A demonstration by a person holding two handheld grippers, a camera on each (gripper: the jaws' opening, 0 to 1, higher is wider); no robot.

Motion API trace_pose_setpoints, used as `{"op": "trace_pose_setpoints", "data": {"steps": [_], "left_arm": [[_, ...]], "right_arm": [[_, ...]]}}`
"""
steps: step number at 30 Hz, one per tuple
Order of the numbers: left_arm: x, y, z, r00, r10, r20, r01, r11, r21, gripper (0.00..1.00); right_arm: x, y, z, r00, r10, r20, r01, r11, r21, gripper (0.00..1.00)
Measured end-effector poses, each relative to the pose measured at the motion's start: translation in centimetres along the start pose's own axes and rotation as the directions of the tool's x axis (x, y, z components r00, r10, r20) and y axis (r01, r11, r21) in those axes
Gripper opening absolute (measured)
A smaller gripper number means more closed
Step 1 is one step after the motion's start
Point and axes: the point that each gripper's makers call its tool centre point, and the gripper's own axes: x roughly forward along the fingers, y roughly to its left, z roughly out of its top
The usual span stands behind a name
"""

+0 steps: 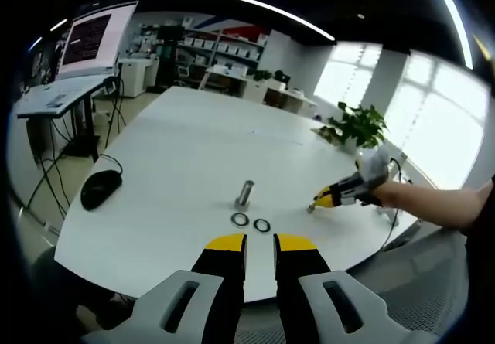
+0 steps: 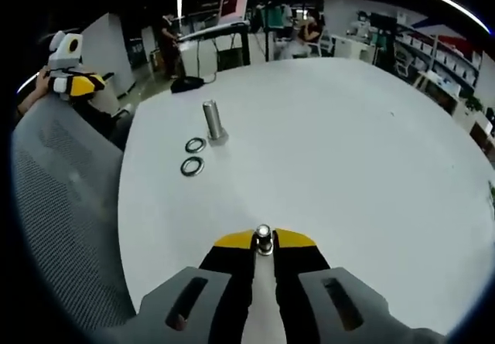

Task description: Place the washer onto the threaded stud by aligning its center hole with the stud, sliding it down to the base, and recovering from edge contact or off-axis alignment until the washer reaches the visible bottom stop.

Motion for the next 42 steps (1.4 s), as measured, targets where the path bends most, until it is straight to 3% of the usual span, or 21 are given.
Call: {"op": "trace_pose_setpoints", "data": {"steps": [3,8,11,14,19,25,28,31,33,37,42], "left_arm": [[0.0,0.0,0.0,1.000,0.000,0.002,0.000,1.000,-0.001,0.11],[0.0,0.1,-0.1,1.000,0.002,-0.006,-0.002,1.000,-0.002,0.11],[0.1,0.0,-0.2,1.000,0.003,-0.017,-0.003,1.000,0.003,0.11],[0.1,-0.1,-0.3,1.000,0.005,-0.021,-0.004,1.000,0.012,0.11],[0.2,-0.1,-0.4,1.000,0.003,-0.030,-0.002,1.000,0.015,0.11],[0.2,-0.2,-0.6,0.999,-0.006,-0.044,0.007,1.000,0.020,0.11],[0.2,-0.2,-0.6,0.999,-0.010,-0.045,0.011,1.000,0.021,0.11],[0.2,-0.2,-0.6,0.999,-0.012,-0.043,0.012,1.000,0.019,0.11],[0.2,-0.2,-0.5,0.999,-0.015,-0.042,0.016,1.000,0.022,0.11],[0.2,-0.3,-0.6,0.999,-0.020,-0.044,0.021,0.999,0.027,0.11],[0.3,-0.5,-0.7,0.998,-0.029,-0.050,0.030,0.999,0.029,0.11]], "right_arm": [[0.0,-0.1,-0.1,1.000,0.000,-0.005,0.000,1.000,0.006,0.20],[-0.1,-0.3,-0.2,1.000,-0.003,-0.013,0.003,1.000,0.001,0.24],[-0.8,-0.9,0.5,1.000,-0.020,0.014,0.020,1.000,0.013,0.27],[-1.7,-1.1,2.1,0.997,-0.029,0.074,0.027,0.999,0.023,0.27],[-3.4,-0.7,5.6,0.979,-0.012,0.205,0.004,0.999,0.041,0.28],[-5.1,0.9,8.5,0.965,0.018,0.261,-0.014,1.000,-0.017,0.32],[-6.5,1.2,10.4,0.950,0.018,0.313,-0.009,0.999,-0.031,0.33],[-9.0,2.2,12.9,0.912,0.038,0.409,-0.039,0.999,-0.006,0.34],[-11.0,2.9,13.5,0.888,0.054,0.457,-0.071,0.997,0.020,0.34],[-15.0,3.1,13.0,0.858,0.017,0.514,-0.063,0.995,0.072,0.34],[-18.3,3.8,10.2,0.862,-0.046,0.505,-0.014,0.993,0.114,0.35]]}}
